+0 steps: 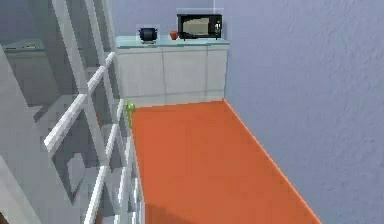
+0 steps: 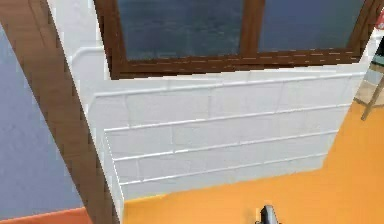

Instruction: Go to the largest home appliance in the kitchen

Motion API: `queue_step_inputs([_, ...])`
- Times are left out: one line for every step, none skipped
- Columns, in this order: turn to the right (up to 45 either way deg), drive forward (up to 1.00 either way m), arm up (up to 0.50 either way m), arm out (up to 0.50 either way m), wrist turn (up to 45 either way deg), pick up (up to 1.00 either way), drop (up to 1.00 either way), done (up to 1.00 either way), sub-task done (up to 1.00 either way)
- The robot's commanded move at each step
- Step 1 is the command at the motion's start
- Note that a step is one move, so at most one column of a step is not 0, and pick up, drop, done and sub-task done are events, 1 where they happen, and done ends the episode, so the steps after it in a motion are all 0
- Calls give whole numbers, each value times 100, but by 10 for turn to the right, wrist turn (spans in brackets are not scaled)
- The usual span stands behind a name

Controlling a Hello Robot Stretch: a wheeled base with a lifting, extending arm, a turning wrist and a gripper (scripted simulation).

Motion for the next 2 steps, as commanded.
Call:
queue_step_inputs([0,100,0,0,0,0,0,0,0])
queue_step_inputs([-30,0,0,0,0,0,0,0,0])
